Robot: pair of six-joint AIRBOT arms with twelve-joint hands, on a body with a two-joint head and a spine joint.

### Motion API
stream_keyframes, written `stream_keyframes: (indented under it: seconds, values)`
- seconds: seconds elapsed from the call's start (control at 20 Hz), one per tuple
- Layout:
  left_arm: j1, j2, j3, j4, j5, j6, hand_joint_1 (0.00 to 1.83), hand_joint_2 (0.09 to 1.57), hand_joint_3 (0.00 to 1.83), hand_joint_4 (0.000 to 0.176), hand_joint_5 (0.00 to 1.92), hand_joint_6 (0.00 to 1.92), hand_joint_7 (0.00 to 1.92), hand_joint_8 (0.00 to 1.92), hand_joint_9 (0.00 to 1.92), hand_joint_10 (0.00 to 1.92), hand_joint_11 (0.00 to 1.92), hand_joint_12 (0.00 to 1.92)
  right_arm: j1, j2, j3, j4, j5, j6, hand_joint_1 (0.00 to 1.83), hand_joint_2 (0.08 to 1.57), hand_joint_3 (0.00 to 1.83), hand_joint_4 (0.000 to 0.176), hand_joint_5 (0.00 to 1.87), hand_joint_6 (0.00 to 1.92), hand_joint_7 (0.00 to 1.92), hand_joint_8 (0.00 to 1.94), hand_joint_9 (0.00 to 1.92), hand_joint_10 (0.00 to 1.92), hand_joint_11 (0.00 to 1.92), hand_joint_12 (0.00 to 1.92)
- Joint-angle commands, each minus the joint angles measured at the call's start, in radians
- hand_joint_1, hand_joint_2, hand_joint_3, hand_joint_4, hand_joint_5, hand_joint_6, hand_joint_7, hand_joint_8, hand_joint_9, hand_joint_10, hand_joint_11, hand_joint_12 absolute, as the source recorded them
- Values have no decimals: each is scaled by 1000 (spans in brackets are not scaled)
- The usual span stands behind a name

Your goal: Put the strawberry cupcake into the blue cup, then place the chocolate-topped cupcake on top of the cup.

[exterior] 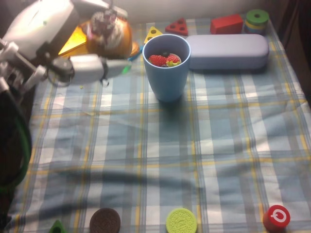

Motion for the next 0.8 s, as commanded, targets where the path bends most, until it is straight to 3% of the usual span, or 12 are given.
stream_keyframes:
  seconds: [0.0,0.35,0.4,0.45,0.5,0.55,0.6,0.65,0.7,0.75]
  values:
    - [-22,-12,4,54,-86,-5,930,975,0,97,955,5,374,0,196,0,26,25,1,0,1,33,110,9,77,861,3,45,0,0,0,0,0,0,0,0]
    - [-82,-84,46,89,-76,-5,933,976,0,97,950,1,382,3,204,3,49,37,2,-7,2,23,111,19,78,855,0,43,0,0,0,0,0,0,0,0]
    - [-83,-89,49,89,-77,-5,919,964,1,70,990,3,407,5,244,3,57,250,2,-7,2,22,111,19,66,867,4,43,0,0,0,0,0,0,0,0]
    - [-83,-97,53,89,-79,-6,919,964,1,70,990,3,407,5,244,3,57,250,2,-7,2,21,111,19,66,867,4,43,0,0,0,0,0,0,0,0]
    - [-83,-108,61,89,-77,-6,1068,1035,0,100,1112,564,407,2,227,2,1,336,2,-7,2,20,111,19,95,858,0,96,0,0,0,0,0,0,10,4]
    - [-83,-119,69,86,-72,-6,1041,1069,9,161,1041,829,394,5,225,3,0,313,2,-7,2,19,111,20,131,888,11,93,0,0,0,0,0,0,1,0]
    - [-84,-127,76,83,-67,-6,1027,1093,0,173,1003,924,387,2,236,3,0,364,2,-7,2,18,112,22,165,874,2,92,0,0,0,0,0,0,0,0]
    - [-84,-132,82,81,-65,-6,1006,1117,4,175,952,1012,401,2,267,7,0,429,2,-7,2,16,113,24,142,875,2,70,0,0,0,0,0,0,0,0]
    - [-85,-140,89,77,-61,-6,1009,1113,0,176,966,991,408,2,283,6,0,487,2,-8,1,14,116,24,141,879,4,67,0,0,0,0,0,0,0,0]
    - [-85,-144,92,74,-59,-6,1026,1095,0,176,1007,926,427,4,310,8,0,545,2,-9,1,13,118,24,143,865,0,99,0,0,0,0,0,0,0,0]
